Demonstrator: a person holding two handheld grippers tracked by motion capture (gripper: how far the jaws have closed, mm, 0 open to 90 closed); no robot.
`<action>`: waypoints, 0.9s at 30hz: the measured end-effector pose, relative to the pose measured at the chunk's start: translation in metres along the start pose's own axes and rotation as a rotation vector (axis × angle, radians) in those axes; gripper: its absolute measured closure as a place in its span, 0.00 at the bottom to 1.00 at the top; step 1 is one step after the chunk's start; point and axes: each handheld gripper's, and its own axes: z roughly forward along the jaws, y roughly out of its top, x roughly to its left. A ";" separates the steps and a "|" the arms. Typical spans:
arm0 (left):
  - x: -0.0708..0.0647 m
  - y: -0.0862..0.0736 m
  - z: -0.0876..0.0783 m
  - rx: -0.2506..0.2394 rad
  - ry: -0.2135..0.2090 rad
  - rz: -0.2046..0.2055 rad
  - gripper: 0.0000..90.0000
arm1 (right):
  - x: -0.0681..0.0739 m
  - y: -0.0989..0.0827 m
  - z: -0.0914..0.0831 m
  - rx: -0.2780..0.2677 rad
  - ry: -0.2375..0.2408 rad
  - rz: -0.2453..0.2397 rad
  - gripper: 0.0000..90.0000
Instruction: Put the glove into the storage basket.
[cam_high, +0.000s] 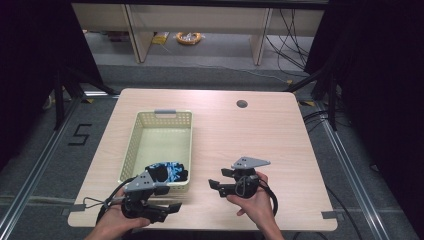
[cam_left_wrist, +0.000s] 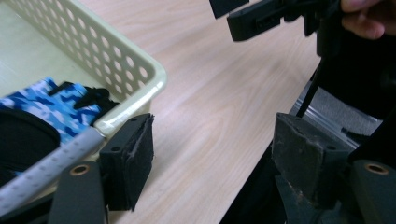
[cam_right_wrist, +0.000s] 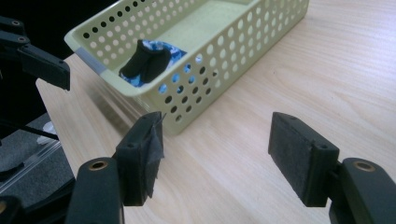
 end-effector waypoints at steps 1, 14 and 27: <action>-0.001 -0.001 0.002 -0.002 -0.004 0.005 0.32 | -0.003 -0.002 0.000 -0.002 0.007 -0.016 0.41; -0.004 -0.016 0.012 0.022 0.015 0.018 0.31 | -0.003 -0.014 -0.008 -0.020 0.003 -0.007 0.39; 0.001 -0.033 0.023 0.007 0.012 0.028 0.25 | -0.001 -0.031 -0.016 -0.008 0.000 0.035 0.25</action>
